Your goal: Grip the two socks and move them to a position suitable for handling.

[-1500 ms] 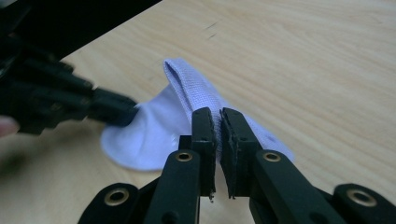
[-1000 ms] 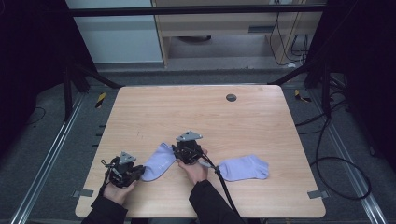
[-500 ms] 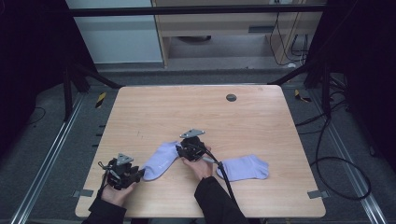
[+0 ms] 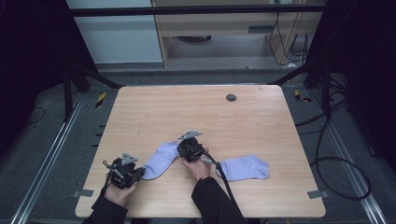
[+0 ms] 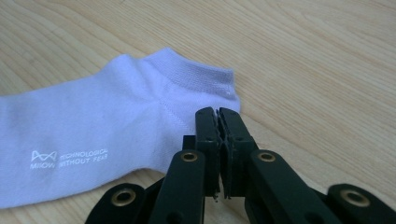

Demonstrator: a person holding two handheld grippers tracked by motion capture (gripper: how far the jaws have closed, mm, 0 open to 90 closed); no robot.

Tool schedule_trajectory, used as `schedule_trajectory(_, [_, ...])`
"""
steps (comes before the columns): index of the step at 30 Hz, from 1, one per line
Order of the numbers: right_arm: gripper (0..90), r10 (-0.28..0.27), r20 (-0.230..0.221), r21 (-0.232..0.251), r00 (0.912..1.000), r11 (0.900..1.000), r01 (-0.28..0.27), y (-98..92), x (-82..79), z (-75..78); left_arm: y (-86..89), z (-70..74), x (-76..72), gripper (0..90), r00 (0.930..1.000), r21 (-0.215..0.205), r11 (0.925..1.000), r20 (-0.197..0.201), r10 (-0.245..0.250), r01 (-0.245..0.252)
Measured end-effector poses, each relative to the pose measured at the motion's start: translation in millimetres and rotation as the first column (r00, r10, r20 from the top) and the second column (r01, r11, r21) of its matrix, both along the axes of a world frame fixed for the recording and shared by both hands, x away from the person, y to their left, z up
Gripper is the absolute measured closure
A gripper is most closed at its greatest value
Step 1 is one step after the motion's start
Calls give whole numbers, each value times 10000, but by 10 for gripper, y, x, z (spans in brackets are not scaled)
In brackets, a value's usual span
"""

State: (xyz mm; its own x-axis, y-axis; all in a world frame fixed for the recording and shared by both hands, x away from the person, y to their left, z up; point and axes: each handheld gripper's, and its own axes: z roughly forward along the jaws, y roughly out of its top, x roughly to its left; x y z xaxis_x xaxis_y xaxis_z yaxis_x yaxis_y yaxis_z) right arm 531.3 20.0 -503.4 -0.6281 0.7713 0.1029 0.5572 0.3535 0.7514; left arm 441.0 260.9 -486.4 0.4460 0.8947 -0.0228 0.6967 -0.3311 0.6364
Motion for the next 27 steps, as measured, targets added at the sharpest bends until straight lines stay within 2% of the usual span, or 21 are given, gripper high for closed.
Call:
schedule_trajectory(3, [879, 36, -50, 108, 10000, 9999, -35, -18, -24, 24, 36, 32, 29, 866, 9999, -133, 9999, 78, 104, -103])
schedule_trajectory(8, [878, 17, 77, 641, 10000, 9979, -22, -75, -153, 97, 128, 113, 190, 866, 9983, 73, 9993, 456, 354, -358])
schedule_trajectory(13, [876, -24, 218, 479, 9998, 9989, 14, -75, -317, 96, 153, 119, 316, 864, 9975, 270, 9985, 526, 463, -478])
schedule_trajectory(20, [872, -101, -39, 513, 9999, 9986, 103, -71, -476, 63, 166, 91, 446, 853, 9984, 489, 9977, 334, 454, -470])
schedule_trajectory(22, [869, -106, -94, 489, 9999, 9987, 110, -71, -518, 44, 176, 88, 451, 821, 9975, 638, 9962, 416, 569, -595])
schedule_trajectory(24, [834, -91, -195, 419, 9998, 9991, 99, -65, -549, 23, 198, 95, 446, 752, 9961, 674, 9949, 514, 719, -753])
schedule_trajectory(27, [776, -91, -87, 475, 9999, 9988, 95, -102, -573, 27, 261, 130, 434, 688, 9918, 302, 9934, 680, 1083, -1105])
